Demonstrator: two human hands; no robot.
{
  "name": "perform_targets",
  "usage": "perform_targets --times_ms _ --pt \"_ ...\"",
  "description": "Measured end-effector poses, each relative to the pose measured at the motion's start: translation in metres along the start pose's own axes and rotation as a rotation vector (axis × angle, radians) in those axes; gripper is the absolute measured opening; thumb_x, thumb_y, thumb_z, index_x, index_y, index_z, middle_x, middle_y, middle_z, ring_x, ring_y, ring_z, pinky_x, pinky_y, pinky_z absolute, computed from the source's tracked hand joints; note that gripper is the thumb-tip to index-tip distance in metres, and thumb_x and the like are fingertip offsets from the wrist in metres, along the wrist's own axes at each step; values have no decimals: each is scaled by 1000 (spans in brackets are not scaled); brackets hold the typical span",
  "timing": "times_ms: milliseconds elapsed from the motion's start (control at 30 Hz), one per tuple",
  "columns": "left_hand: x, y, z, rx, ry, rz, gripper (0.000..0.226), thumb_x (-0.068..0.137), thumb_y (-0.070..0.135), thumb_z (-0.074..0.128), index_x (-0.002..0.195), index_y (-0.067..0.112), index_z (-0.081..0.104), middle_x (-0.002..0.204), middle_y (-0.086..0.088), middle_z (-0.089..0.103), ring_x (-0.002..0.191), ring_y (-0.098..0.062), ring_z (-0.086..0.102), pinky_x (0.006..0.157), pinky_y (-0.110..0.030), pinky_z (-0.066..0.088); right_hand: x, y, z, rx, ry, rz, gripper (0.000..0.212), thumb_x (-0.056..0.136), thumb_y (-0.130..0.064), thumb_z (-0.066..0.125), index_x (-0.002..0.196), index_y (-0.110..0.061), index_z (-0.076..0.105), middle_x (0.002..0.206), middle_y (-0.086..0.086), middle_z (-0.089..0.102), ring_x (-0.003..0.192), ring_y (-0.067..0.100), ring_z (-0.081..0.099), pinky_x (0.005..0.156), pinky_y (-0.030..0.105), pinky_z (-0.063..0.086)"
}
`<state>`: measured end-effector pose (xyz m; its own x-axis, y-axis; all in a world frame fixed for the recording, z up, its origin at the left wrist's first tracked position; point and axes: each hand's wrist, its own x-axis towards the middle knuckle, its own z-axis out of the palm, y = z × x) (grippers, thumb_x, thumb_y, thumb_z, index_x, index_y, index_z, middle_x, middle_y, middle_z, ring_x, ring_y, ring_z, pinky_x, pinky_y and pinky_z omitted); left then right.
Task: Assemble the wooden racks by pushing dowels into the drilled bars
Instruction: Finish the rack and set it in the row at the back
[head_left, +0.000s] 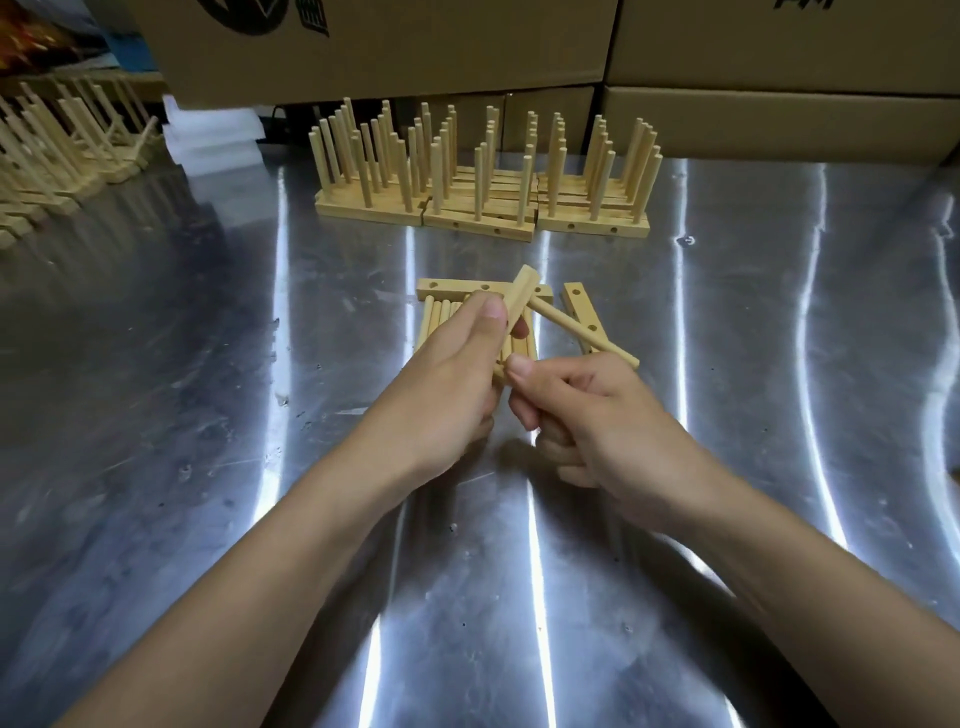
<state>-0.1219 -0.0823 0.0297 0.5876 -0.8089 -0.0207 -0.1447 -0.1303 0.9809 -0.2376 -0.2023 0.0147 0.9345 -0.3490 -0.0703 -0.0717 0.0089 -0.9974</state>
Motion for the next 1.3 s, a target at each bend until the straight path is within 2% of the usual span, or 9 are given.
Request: perform_targets --times_ms 200,333,500,600,700,767,933,1133,1300 --pt "4 -5 2 34 53 127 43 116 49 24 109 21 57 58 4 52 42 -3 34 44 -17 29 7 -4 -3 3 -16 14 47 106 -41 57 71 -11 64 54 -2 23 45 11 16 40 17 16" --pt "14 -7 -7 -19 263 154 44 115 47 26 110 17 58 75 -4 59 60 -20 54 55 -30 44 12 -3 -24 -241 97 -106 52 102 -58 57 92 -11 75 65 11 55 52 22 48 45 25 37" --pt "18 -9 -53 -659 437 -30 46 114 53 28 116 19 58 59 6 33 45 -10 25 38 -23 20 19 18 -52 -779 506 -304 32 104 -42 64 78 -25 74 66 -10 66 66 11 61 63 28 41" --pt "19 -7 -57 -918 431 -53 43 114 51 30 109 20 59 57 6 31 42 -7 24 36 -20 21 24 26 -52 -894 546 -337 41 105 -45 61 72 -24 71 62 -18 62 74 9 58 65 26 38" --pt "21 -5 -58 -1049 436 -74 41 115 48 31 99 21 59 56 6 29 42 -6 23 37 -19 19 31 30 -52 -1039 444 -378 25 110 -28 55 98 -22 77 81 -17 65 91 16 57 75 29 39" --pt "22 -5 -59 -1078 439 -81 40 115 45 32 97 21 59 57 6 28 41 -6 23 38 -19 19 31 27 -49 -982 457 -408 22 108 -22 59 116 -22 79 85 -18 68 89 12 60 79 26 45" --pt "21 -4 -58 -1064 438 -82 36 114 43 34 102 21 59 59 5 29 44 -7 23 41 -20 18 26 14 -44 -558 661 -517 23 101 -38 71 87 -25 84 62 -13 72 53 10 64 58 17 50" --pt "20 -4 -60 -1094 424 -74 38 114 43 34 96 21 60 57 6 29 41 -6 25 39 -19 20 29 12 -48 154 350 -278 31 108 -22 58 134 -8 68 122 5 78 122 14 71 100 24 56" --pt "20 -4 -61 -1106 421 -78 38 113 42 35 95 20 61 56 6 30 41 -6 26 38 -19 21 27 15 -46 86 437 -279 21 94 -31 78 96 -11 85 95 13 82 100 28 79 88 32 64"
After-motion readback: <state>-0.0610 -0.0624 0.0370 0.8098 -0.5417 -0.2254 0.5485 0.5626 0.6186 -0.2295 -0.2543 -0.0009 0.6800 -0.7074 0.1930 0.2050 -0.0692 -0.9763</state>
